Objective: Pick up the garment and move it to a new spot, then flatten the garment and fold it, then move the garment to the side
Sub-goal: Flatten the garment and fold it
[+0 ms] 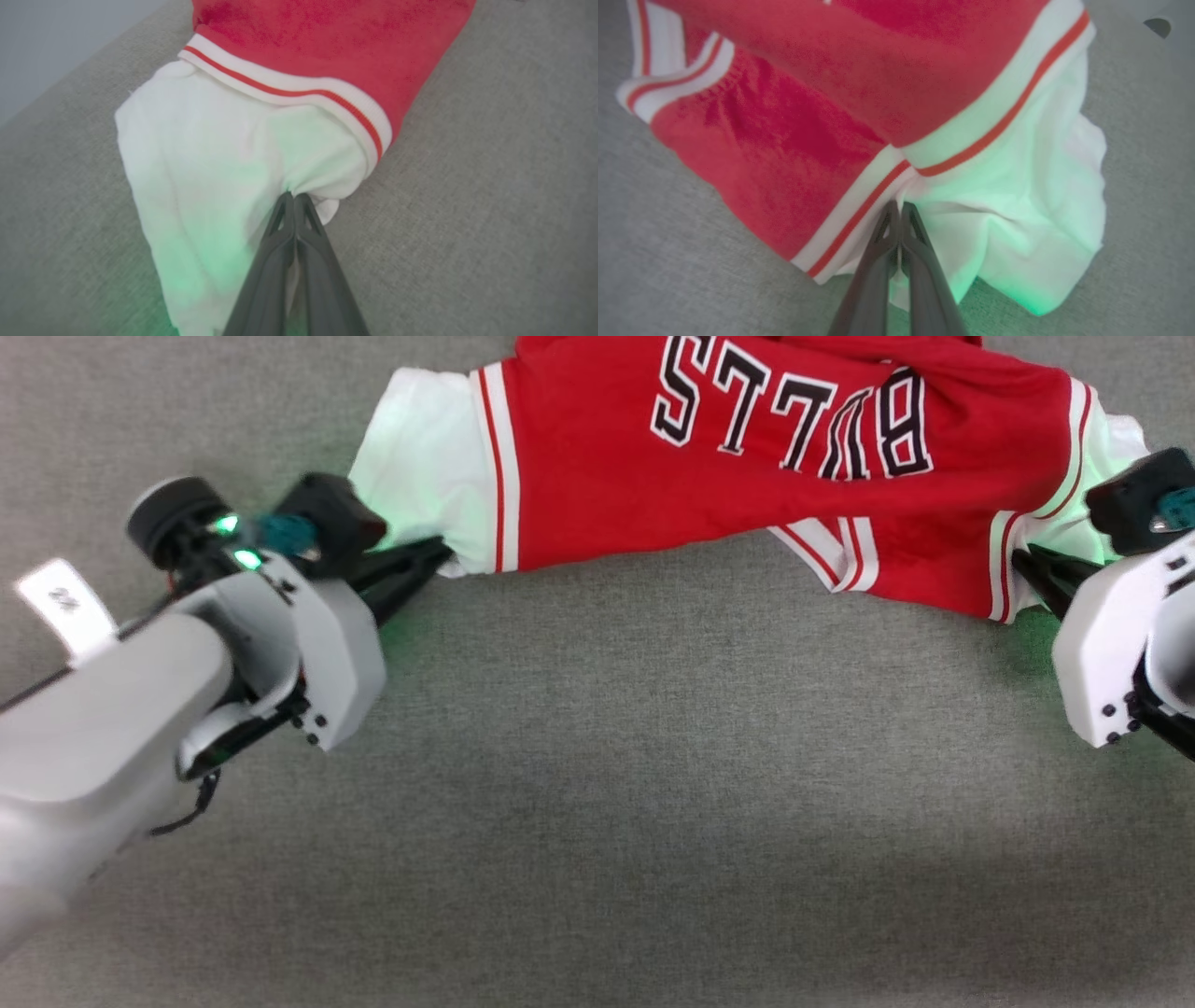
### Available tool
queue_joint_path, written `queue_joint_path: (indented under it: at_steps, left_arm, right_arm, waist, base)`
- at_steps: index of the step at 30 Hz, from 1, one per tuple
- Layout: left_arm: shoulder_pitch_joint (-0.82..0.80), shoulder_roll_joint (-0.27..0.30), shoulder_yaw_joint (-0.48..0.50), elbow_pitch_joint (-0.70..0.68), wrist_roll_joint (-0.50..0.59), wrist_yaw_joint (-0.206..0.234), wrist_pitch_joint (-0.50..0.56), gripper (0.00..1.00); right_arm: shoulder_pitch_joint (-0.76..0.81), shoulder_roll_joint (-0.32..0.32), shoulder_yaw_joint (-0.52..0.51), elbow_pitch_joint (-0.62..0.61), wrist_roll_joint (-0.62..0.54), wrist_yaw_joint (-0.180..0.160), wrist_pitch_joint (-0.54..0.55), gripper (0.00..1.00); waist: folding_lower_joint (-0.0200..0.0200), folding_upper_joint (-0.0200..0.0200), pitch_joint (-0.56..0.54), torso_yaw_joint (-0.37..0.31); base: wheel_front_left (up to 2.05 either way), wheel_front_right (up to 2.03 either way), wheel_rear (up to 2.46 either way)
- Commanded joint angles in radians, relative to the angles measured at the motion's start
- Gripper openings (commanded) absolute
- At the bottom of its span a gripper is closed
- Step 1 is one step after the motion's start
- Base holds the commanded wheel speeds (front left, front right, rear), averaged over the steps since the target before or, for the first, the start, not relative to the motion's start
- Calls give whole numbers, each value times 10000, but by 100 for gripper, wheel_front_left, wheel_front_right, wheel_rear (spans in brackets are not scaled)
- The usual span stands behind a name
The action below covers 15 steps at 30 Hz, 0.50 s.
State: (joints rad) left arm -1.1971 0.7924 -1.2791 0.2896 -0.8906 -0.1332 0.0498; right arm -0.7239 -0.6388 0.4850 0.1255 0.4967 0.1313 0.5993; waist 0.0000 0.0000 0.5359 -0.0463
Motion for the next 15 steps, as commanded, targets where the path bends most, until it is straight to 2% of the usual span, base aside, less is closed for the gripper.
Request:
queue_joint_path:
  at_steps: [1,7,12,15]
  left_arm:
    - [158,148,-26,147,-283,42,-162,0]
    - [287,385,-10,-18,-2054,36,-1396,0]
    - [373,771,351,-1093,-4095,36,-2328,0]
    - [328,1049,603,-1672,-4932,36,-2573,0]
  right_arm:
    - [286,127,-197,114,189,-8,-122,0]
    - [679,212,-1768,-724,785,-8,-636,0]
    - [1034,513,-3303,-1573,1368,-8,-592,0]
    - [1178,830,-4055,-1890,1515,-8,-437,0]
  waist:
    - [0,0,-240,30]
    - [0,0,-876,256]
    - [0,0,-1273,566]
    - [0,0,-1366,764]
  base:
    - [0,0,0]
    - [0,0,0]
    - [0,0,0]
    - [0,0,0]
